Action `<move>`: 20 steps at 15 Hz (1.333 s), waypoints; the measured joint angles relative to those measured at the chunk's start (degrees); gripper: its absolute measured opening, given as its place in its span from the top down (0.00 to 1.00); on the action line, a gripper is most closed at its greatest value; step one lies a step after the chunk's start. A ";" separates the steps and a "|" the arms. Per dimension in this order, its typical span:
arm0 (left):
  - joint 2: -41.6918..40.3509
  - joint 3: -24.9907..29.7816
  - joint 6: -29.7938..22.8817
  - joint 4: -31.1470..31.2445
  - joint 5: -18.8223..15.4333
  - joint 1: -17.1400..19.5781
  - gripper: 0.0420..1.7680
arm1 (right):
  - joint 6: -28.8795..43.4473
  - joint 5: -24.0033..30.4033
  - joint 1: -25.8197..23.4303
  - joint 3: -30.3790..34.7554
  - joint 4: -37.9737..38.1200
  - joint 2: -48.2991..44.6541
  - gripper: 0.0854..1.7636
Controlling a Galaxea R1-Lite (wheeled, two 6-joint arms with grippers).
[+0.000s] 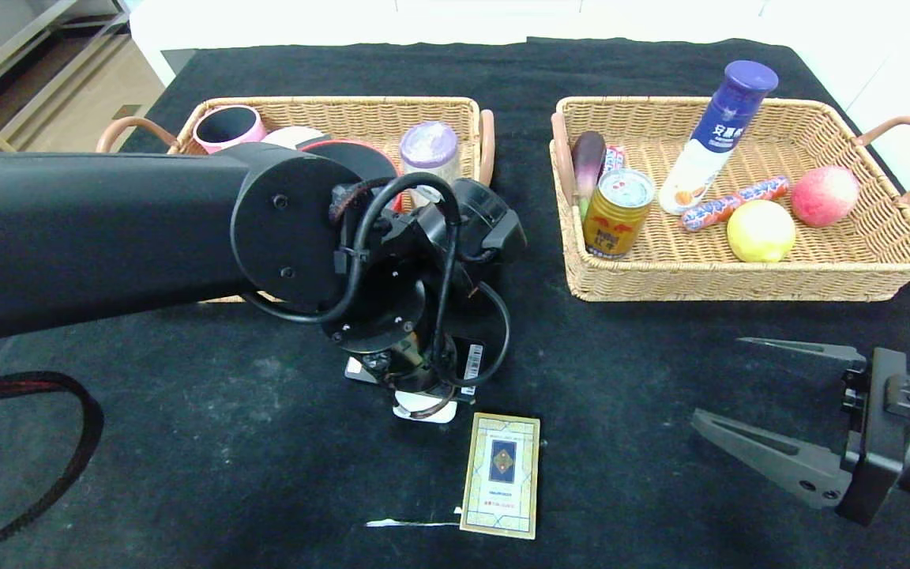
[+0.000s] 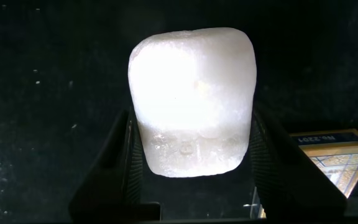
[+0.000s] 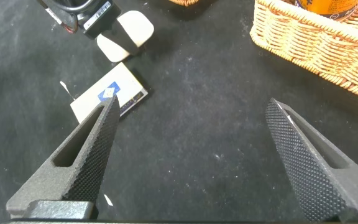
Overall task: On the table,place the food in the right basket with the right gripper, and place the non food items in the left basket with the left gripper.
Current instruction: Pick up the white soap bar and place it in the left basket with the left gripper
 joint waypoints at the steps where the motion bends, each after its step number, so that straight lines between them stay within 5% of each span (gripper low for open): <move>1: -0.39 -0.15 -0.04 -0.02 0.06 -0.02 0.43 | 0.02 0.00 0.00 0.00 0.00 -0.02 0.03; 10: -10.53 0.62 -2.90 -0.88 0.60 -0.22 0.43 | -0.04 0.02 0.00 0.09 0.00 -0.18 0.03; 20: -11.82 -4.69 0.44 -12.07 2.78 11.52 0.44 | -0.26 0.00 0.60 0.39 0.00 -0.13 0.03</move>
